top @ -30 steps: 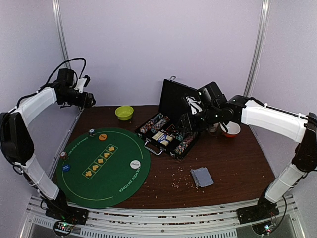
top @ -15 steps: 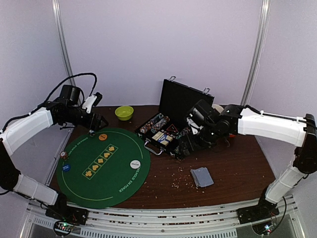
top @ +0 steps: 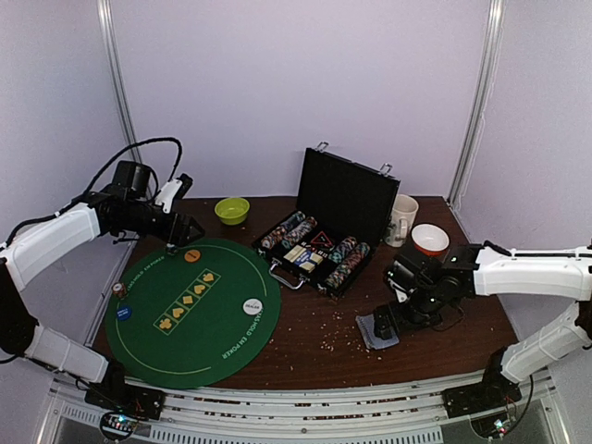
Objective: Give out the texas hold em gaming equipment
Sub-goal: Pick up the face-down deck piles from the center of the board.
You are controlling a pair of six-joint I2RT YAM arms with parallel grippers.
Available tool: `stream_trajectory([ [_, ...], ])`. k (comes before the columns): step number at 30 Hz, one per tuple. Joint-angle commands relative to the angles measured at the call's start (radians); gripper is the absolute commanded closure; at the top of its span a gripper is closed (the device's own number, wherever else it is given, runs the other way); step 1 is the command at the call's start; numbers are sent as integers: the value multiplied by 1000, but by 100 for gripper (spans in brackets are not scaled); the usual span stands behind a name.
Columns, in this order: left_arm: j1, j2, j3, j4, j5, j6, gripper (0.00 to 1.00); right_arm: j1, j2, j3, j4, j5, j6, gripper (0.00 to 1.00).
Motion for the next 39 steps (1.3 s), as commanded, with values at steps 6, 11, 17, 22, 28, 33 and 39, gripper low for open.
stream_trajectory([
  [6,-14,41,15,53,23,3,23,11,-29,-83,78,-82,31,0],
  [11,-17,49,21,53,24,9,22,16,30,-83,148,-99,9,0],
  [17,-18,55,15,53,31,18,23,18,92,-67,171,-72,2,0],
  [22,-20,66,17,53,40,22,23,35,164,-14,144,-23,-8,0],
  [28,-21,77,21,53,43,28,23,79,248,18,145,15,-9,0],
  [33,-20,83,24,53,43,30,23,114,328,78,61,121,-13,4],
  [39,-20,90,23,53,41,32,23,129,377,112,53,156,-31,15],
])
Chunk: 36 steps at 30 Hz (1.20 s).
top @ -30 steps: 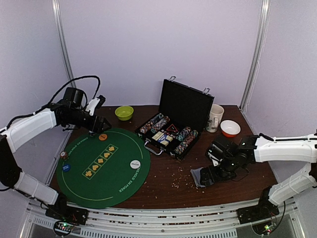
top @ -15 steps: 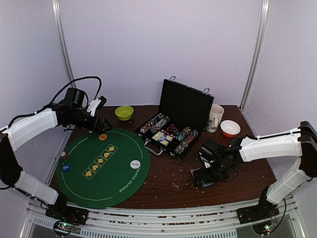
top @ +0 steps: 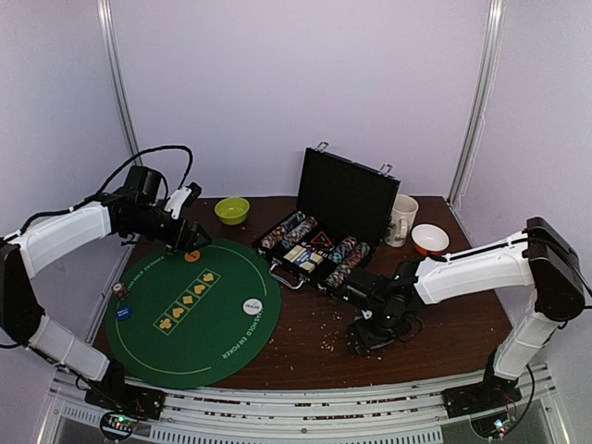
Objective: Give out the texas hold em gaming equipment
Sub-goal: Pick up the face-down deck piles from the center of the board.
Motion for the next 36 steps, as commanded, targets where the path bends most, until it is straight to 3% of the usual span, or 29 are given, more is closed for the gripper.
stream_trajectory([
  [1,-8,7,22,47,11,15,23,9,35,12,-47,77,-20,16],
  [9,-7,1,19,47,8,17,23,9,47,19,-33,47,-67,36],
  [15,-9,-3,15,47,21,3,24,35,45,80,-38,36,-214,42],
  [21,-60,-30,-39,118,128,-124,38,110,66,208,-60,58,-440,44],
  [27,-164,-58,-243,424,345,-376,35,152,98,369,-85,91,-623,45],
  [36,-218,-7,-420,897,600,-646,20,195,171,586,-111,115,-803,47],
])
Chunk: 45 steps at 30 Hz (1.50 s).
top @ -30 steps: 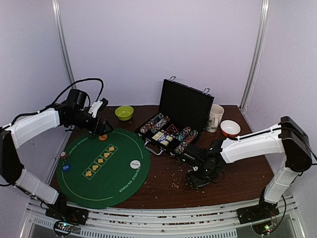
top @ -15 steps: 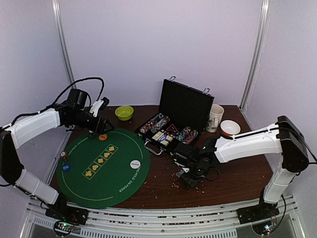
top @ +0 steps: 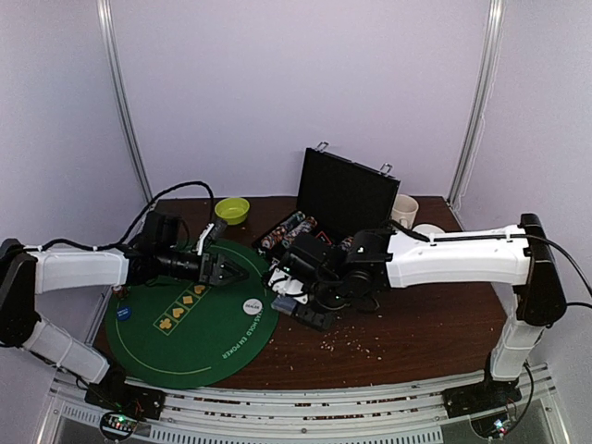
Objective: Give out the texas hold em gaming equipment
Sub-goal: Pick up the face-down deck piles from the center of the board, then pass from the right arm to the left
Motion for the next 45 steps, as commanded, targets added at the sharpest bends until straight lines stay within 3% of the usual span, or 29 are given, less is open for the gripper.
stream_trajectory([
  [1,-44,35,-31,359,170,-180,20,13,45,80,-44,37,-115,47],
  [11,-96,167,-78,591,219,-304,21,24,84,153,-49,59,-164,49],
  [22,-136,236,-55,561,239,-243,26,25,96,184,-45,75,-190,50],
  [28,-143,255,-7,440,188,-154,27,29,97,191,-40,79,-203,50],
  [31,-151,268,-6,492,201,-192,35,31,96,190,-37,83,-208,51],
  [38,-193,269,33,450,225,-138,55,31,96,188,-14,107,-218,52],
  [45,-192,261,35,456,281,-132,100,30,92,179,-12,126,-216,51],
])
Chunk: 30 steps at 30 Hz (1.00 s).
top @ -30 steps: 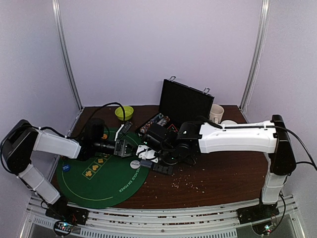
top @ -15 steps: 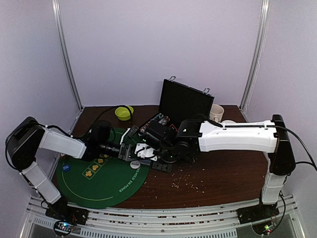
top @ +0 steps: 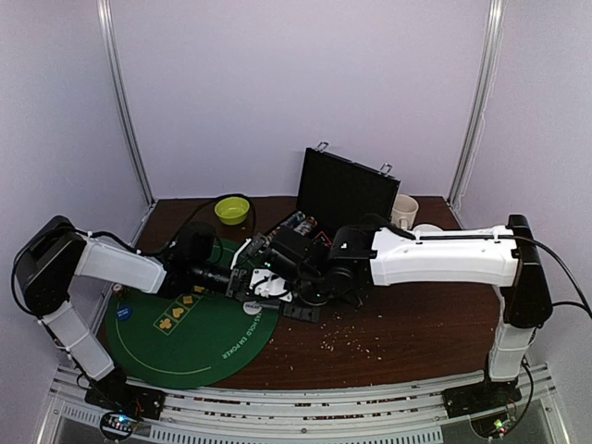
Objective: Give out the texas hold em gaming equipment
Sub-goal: Pass from the right arm to the left, then pass from the left arm to the right
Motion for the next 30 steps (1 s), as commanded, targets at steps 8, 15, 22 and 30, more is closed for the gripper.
stream_trajectory([
  [8,-7,-63,16,19,81,32,100,-2,-144,-204,191,37,-22,0],
  [15,-7,-100,24,-24,64,57,100,-21,-468,-657,789,-121,-116,0],
  [22,-8,-127,43,-34,40,54,100,-21,-434,-673,787,-138,-53,0],
  [30,-7,-123,48,-43,35,50,100,-22,-330,-632,838,-131,-46,0],
])
